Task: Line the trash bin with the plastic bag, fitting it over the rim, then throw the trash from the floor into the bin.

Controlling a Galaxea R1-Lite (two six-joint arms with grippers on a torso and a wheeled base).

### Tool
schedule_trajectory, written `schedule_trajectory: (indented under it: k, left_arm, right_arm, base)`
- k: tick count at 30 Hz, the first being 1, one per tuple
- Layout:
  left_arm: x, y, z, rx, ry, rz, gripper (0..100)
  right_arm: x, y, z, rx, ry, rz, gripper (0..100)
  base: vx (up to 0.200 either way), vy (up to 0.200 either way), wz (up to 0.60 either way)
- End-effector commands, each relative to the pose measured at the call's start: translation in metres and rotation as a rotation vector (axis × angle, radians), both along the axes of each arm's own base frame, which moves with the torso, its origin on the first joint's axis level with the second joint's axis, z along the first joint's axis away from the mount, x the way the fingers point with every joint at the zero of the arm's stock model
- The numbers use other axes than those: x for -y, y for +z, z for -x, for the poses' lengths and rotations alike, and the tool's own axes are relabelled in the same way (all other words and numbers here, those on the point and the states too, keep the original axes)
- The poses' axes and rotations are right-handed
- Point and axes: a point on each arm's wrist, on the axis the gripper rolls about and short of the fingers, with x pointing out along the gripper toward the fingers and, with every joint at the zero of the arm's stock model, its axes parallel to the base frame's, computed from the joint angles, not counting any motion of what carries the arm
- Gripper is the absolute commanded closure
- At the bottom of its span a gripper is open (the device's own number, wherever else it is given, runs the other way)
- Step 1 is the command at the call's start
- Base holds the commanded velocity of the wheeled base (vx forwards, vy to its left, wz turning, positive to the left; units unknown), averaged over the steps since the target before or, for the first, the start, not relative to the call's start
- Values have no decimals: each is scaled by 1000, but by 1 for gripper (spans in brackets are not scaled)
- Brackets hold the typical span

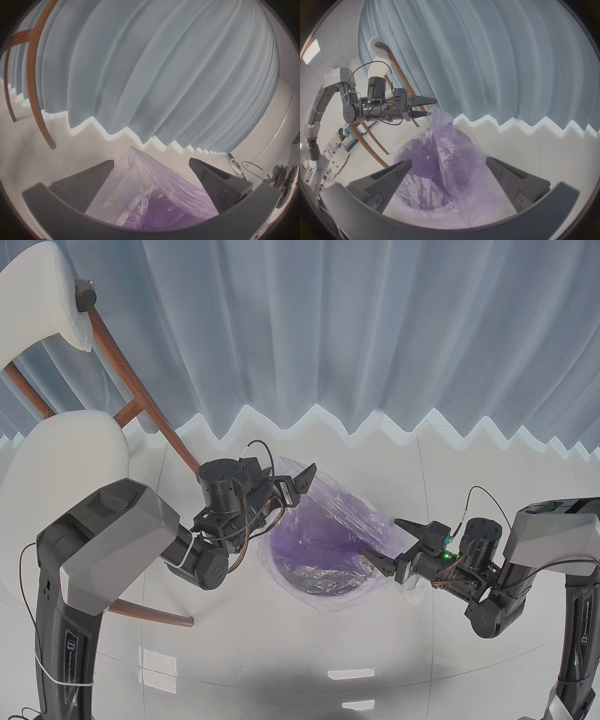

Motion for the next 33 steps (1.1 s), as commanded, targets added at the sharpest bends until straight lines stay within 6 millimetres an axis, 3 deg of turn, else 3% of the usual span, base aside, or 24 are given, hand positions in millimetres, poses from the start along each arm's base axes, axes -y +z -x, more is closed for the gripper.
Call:
schedule_trajectory:
  k: [1, 9, 19, 27, 33]
  left_arm:
    - [0, 1, 0, 3, -1, 2, 0]
    - [-2, 1, -1, 3, 3, 2, 0]
    - [-3, -1, -2, -1, 5, 0, 0]
    - [-3, -1, -2, -1, 7, 0, 0]
    - [-3, -2, -2, -3, 5, -1, 0]
  right_arm:
    - [-7, -9, -13, 35, 6, 2, 100]
    - [-10, 19, -44, 171, -11, -66, 100]
    - [10, 35, -85, 113, -85, -236, 100]
    - [18, 33, -102, -103, -116, -447, 100]
    - [18, 6, -118, -296, -157, -532, 100]
  base:
    - [0, 0, 0]
    - [0, 0, 0]
    - [0, 0, 0]
    - [0, 0, 0]
    - [0, 0, 0]
